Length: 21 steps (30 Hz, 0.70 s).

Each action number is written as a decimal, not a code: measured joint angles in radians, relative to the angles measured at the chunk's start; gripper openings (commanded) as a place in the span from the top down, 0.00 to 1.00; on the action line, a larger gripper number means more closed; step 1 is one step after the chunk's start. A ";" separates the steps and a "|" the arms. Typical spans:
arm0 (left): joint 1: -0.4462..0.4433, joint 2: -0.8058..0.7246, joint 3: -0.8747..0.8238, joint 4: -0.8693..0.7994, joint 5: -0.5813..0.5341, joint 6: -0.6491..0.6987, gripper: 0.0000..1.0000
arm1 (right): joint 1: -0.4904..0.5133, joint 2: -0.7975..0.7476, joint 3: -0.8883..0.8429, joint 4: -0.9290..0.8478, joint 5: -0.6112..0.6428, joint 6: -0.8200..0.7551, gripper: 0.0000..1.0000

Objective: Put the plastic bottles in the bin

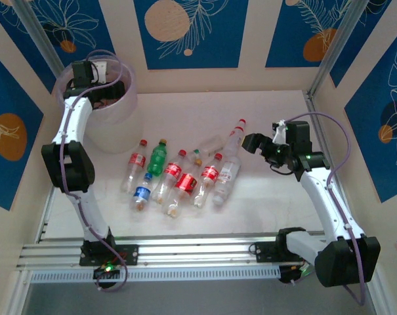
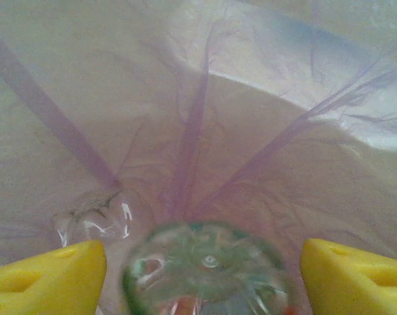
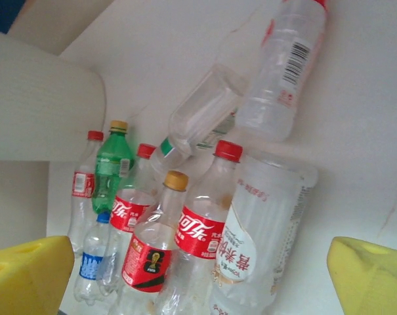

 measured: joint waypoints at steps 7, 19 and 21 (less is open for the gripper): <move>0.000 -0.034 0.000 -0.013 -0.037 0.009 0.05 | 0.034 0.075 -0.004 -0.017 0.049 0.038 0.04; 0.000 -0.341 0.005 -0.061 -0.159 0.023 0.03 | 0.048 0.402 0.192 0.008 0.187 0.040 0.10; -0.007 -0.419 -0.024 -0.065 -0.183 0.018 0.03 | 0.048 0.478 0.246 0.018 0.201 0.043 0.11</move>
